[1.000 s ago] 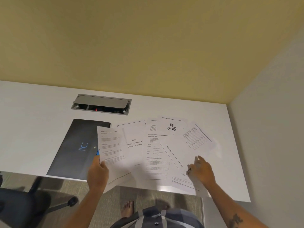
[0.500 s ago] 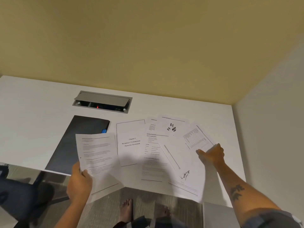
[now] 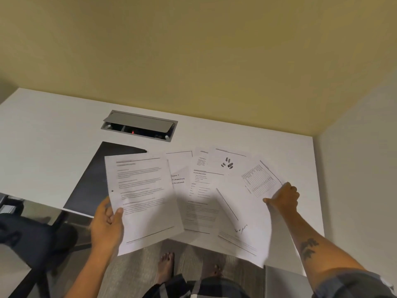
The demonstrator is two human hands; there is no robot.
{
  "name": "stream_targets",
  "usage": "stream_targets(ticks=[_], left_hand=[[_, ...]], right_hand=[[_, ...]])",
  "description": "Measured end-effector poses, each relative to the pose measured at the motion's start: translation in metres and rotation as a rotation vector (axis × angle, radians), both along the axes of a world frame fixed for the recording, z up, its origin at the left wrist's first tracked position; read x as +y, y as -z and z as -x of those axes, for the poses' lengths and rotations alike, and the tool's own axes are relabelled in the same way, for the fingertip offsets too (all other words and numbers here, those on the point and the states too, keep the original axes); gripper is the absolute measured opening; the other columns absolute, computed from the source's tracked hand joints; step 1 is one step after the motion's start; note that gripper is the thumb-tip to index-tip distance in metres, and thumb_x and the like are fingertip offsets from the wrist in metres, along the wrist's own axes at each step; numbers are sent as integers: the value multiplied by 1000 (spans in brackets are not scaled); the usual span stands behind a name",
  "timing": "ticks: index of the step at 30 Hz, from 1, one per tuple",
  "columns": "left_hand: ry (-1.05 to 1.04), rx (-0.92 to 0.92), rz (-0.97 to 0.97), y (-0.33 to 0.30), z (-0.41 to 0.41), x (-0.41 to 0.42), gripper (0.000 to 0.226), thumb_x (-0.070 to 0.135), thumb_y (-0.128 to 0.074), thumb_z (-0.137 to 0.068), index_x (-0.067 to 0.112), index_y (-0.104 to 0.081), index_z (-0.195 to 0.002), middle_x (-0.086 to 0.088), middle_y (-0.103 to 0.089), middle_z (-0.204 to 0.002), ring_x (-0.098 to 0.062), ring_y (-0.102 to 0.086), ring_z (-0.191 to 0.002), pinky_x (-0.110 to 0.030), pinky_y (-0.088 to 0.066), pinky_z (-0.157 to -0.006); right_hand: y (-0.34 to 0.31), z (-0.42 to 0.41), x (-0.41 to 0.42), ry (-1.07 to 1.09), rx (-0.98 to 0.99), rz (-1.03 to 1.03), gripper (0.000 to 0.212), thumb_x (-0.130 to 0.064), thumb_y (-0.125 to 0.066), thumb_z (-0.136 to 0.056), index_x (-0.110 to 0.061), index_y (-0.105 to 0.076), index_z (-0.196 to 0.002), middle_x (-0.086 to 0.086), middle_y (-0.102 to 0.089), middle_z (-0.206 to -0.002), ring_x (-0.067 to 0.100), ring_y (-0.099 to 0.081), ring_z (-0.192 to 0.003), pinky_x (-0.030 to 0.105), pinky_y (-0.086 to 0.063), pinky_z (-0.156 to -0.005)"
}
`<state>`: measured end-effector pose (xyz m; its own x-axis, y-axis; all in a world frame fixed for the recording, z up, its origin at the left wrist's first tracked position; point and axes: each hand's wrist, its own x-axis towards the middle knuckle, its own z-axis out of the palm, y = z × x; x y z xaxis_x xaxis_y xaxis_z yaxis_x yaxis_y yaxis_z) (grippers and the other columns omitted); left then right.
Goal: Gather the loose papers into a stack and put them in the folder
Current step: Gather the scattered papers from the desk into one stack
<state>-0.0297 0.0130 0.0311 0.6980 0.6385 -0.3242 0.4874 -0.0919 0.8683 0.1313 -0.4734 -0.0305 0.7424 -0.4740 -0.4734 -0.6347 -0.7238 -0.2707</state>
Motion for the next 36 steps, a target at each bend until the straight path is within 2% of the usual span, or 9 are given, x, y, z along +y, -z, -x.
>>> stream_targets(ticks=[7,13,15,17,20,25,28,33,36], left_hand=[[194,103,162,16,-2,-25,52,16,-64,-101,28,-49,-149,1,-69,-137,-22,-65,-127,-54,-48,-113],[233,182,161,24,3,-49,48,18,-64,-101,34,-52,-145,11,-69,-131,-15,-61,-128,-50,-45,-115],[247,205,143,23,3,-54,47,20,-63,-101,35,-51,-145,11,-68,-131,-14,-60,-125,-51,-47,-113],[246,223,139,22,4,-56,46,23,-63,-101,35,-51,-144,6,-66,-136,-18,-60,-124,-54,-49,-109],[253,219,155,20,5,-59,44,26,-63,-101,36,-52,-143,2,-69,-134,-27,-63,-125,-56,-53,-106],[277,182,172,9,2,-64,45,28,-62,-101,33,-51,-144,-3,-69,-136,-32,-62,-128,-60,-47,-111],[293,170,217,1,-1,-70,43,32,-63,-99,36,-53,-140,-3,-69,-136,-33,-63,-125,-63,-49,-108],[374,169,218,-10,-5,-81,42,36,-62,-99,36,-52,-140,1,-67,-134,-32,-63,-120,-61,-53,-104],[423,166,233,-8,-5,-83,42,42,-64,-96,40,-54,-137,5,-66,-133,-28,-65,-118,-57,-56,-101]], right_hand=[[1,-4,4,-26,19,-16,88,-17,-98,-75,2,-46,-143,23,-52,-146,45,-42,-142,57,-48,-110],[6,4,7,122,-55,-145,65,-6,-86,-81,-2,-52,-136,21,-64,-128,43,-50,-133,52,-48,-110],[8,9,6,209,-122,-202,47,-1,-84,-82,0,-59,-122,20,-65,-111,38,-61,-112,48,-53,-99],[8,16,3,259,-219,-265,22,5,-77,-84,-1,-57,-87,18,-53,-85,30,-52,-83,38,-47,-76],[10,25,-2,309,-347,-365,32,0,-69,-91,-4,-47,-70,16,-45,-72,26,-42,-70,33,-35,-64],[5,42,-2,373,-479,-520,32,-4,-63,-103,-8,-45,-77,17,-46,-77,28,-53,-70,45,-54,-75],[7,58,1,406,-470,-628,28,-4,-63,-104,-9,-48,-81,14,-42,-82,26,-46,-75,45,-54,-74],[9,86,16,379,-418,-778,37,-4,-66,-103,-12,-44,-74,8,-40,-72,22,-42,-69,31,-43,-59],[9,97,31,320,-359,-859,29,-7,-67,-103,-11,-52,-78,10,-46,-75,23,-45,-70,29,-38,-57]])
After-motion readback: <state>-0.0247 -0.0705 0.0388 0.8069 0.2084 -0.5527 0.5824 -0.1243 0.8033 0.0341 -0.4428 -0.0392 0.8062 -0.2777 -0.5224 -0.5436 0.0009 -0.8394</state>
